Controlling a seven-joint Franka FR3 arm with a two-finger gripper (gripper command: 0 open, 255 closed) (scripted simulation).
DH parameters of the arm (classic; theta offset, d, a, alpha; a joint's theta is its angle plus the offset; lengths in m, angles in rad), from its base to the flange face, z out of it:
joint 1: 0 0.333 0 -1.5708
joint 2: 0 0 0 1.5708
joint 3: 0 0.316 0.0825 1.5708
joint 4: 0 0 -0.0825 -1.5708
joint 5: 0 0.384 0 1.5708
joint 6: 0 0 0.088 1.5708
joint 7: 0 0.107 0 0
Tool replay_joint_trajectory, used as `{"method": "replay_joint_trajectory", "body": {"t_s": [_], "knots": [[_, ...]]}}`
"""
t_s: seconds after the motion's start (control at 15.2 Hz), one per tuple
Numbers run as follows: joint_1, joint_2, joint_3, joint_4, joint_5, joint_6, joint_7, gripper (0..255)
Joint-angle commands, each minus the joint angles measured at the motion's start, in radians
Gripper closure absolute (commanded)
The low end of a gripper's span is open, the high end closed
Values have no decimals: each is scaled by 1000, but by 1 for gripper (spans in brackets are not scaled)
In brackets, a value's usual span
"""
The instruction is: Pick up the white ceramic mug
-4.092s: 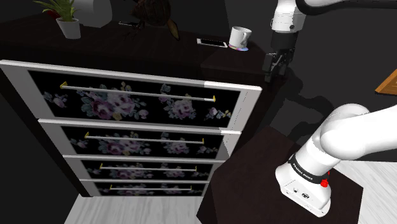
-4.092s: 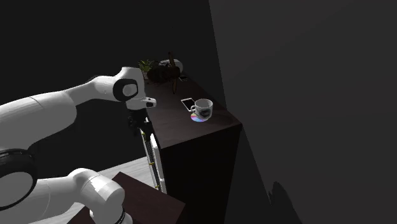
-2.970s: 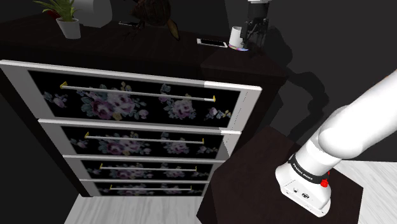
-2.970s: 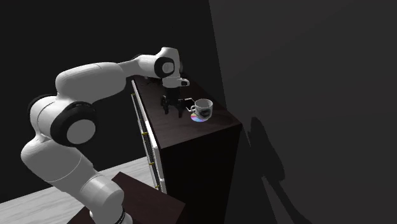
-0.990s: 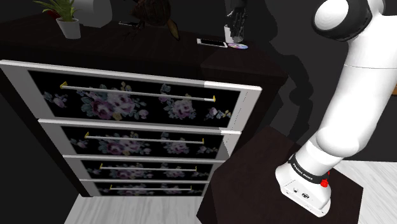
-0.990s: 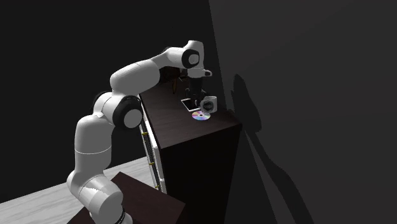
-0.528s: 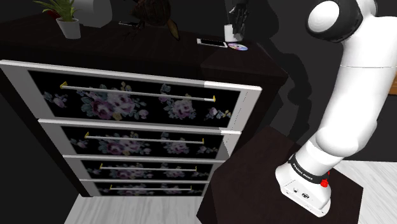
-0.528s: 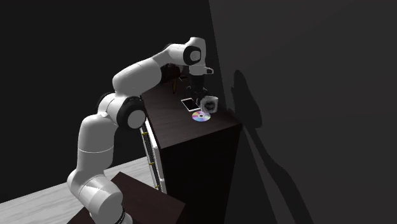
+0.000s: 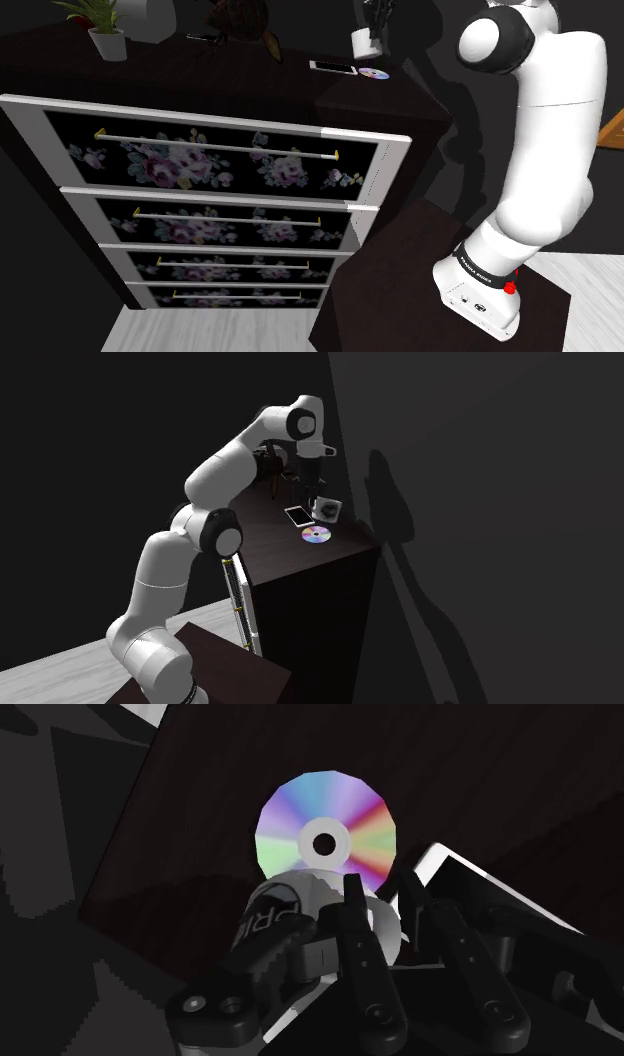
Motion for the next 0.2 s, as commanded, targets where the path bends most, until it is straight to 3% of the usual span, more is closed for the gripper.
{"method": "replay_joint_trajectory", "body": {"t_s": [0.0,0.13], "knots": [[-11,70,0,150,6,-81,-6,255],[-13,82,0,173,7,-92,-7,255]]}}
